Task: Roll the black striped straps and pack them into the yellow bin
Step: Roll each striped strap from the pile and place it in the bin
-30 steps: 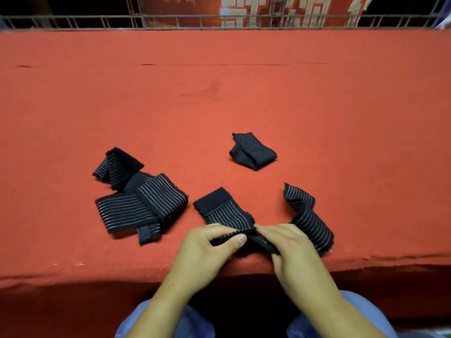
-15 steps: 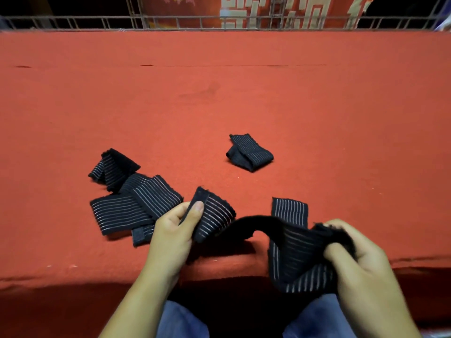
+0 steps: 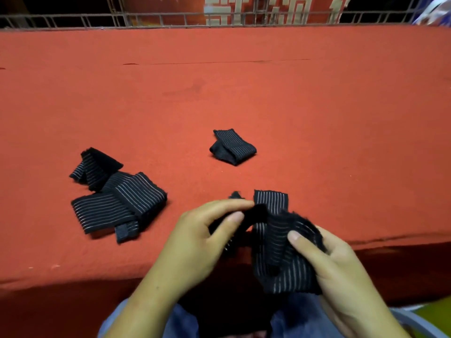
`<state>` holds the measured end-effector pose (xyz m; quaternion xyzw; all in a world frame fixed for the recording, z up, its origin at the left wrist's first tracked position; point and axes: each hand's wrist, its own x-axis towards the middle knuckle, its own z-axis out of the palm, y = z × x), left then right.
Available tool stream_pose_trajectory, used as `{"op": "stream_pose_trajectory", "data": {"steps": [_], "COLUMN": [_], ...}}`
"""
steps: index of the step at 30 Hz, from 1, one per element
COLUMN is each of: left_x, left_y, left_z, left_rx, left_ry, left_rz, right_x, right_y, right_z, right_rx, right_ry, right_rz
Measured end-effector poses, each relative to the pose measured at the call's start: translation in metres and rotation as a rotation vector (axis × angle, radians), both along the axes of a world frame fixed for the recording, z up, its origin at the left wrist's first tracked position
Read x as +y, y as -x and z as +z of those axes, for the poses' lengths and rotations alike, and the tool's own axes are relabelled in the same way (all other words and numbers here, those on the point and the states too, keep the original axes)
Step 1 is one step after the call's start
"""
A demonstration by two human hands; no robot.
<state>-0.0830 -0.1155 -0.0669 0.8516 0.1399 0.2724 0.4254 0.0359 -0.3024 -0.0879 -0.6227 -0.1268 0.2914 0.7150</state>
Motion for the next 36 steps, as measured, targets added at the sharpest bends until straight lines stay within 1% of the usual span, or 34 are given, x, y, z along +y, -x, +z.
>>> {"op": "stream_pose_trajectory", "data": {"steps": [2, 4, 7, 11, 14, 16, 18, 19, 20, 22, 23, 26, 29, 32, 34, 36], "left_x": [-0.013, -0.018, -0.018, -0.015, -0.015, -0.013, -0.008, -0.004, 0.002, 0.017, 0.024, 0.045, 0.068, 0.078, 0.075, 0.069], "left_y": [-0.007, -0.012, -0.016, -0.018, -0.017, -0.016, -0.015, -0.013, -0.012, -0.006, -0.005, -0.005, -0.009, -0.012, -0.012, -0.011], "left_z": [0.003, 0.004, 0.003, -0.001, -0.008, -0.013, -0.019, -0.021, -0.024, -0.026, -0.026, -0.021, -0.007, 0.019, 0.040, 0.059], "left_rx": [0.064, 0.085, 0.052, 0.049, 0.054, 0.065, 0.076, 0.075, 0.069, 0.054, 0.052, 0.036, -0.075, -0.227, -0.365, -0.468], "left_ry": [-0.049, -0.065, -0.073, -0.111, -0.170, -0.175, -0.225, -0.250, -0.259, -0.221, -0.190, -0.090, 0.036, 0.161, 0.250, 0.262], "left_rz": [-0.085, -0.119, -0.051, 0.082, 0.124, 0.118, 0.113, 0.135, 0.180, 0.314, 0.381, 0.524, 0.599, 0.539, 0.445, 0.331], "right_x": [0.006, 0.012, 0.018, 0.023, 0.024, 0.024, 0.025, 0.025, 0.024, 0.017, 0.012, -0.001, -0.007, -0.010, -0.011, -0.010], "right_y": [0.002, 0.004, 0.006, 0.011, 0.014, 0.013, 0.010, 0.006, 0.000, -0.011, -0.016, -0.028, -0.031, -0.028, -0.023, -0.020], "right_z": [0.001, 0.003, 0.002, -0.006, -0.011, -0.014, -0.016, -0.016, -0.014, -0.008, -0.006, -0.008, -0.006, 0.010, 0.028, 0.045], "right_rx": [-0.162, -0.268, -0.359, -0.285, -0.216, -0.221, -0.205, -0.149, -0.052, 0.155, 0.211, 0.241, 0.240, 0.212, 0.185, 0.141], "right_ry": [0.074, 0.083, 0.119, 0.067, 0.030, 0.043, 0.014, -0.036, -0.112, -0.248, -0.274, -0.270, -0.277, -0.294, -0.298, -0.303], "right_rz": [0.001, 0.031, 0.096, 0.034, -0.018, -0.034, -0.104, -0.167, -0.234, -0.326, -0.352, -0.373, -0.374, -0.300, -0.217, -0.138]}}
